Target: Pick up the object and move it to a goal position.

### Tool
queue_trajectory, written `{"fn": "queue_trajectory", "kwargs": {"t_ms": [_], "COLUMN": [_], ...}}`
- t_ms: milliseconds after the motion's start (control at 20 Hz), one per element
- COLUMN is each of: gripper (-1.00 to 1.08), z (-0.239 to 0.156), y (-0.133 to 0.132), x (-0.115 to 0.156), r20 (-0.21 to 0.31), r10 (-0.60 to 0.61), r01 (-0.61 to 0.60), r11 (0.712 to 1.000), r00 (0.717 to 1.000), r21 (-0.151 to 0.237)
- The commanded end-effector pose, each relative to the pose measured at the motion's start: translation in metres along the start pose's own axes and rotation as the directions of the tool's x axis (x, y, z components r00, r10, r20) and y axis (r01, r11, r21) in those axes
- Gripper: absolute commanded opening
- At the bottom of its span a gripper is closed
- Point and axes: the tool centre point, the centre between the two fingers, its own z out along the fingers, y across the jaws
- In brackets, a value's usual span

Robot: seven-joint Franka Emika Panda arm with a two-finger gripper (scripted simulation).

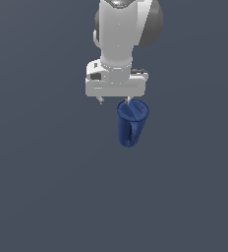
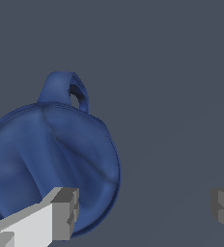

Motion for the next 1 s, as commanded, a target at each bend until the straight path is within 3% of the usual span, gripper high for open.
{"fn": "queue_trajectory", "kwargs": {"t_ms": [0,450,500,950], "gripper": [1.0,1.0,0.28,0.28], "z": [0.0,0.0,0.0,0.0062], "y": [0.0,0.0,0.0,-0.0043], "x": [0.0,0.0,0.0,-0.0014], "r20": [0.0,0.0,0.0,0.013], "r10": [0.0,0.0,0.0,-0.001], "r01": [0.0,0.0,0.0,0.001], "r11": [1.0,1.0,1.0,1.0], "r00": [1.0,1.0,1.0,1.0], "r21": [0.0,0.0,0.0,0.014]}}
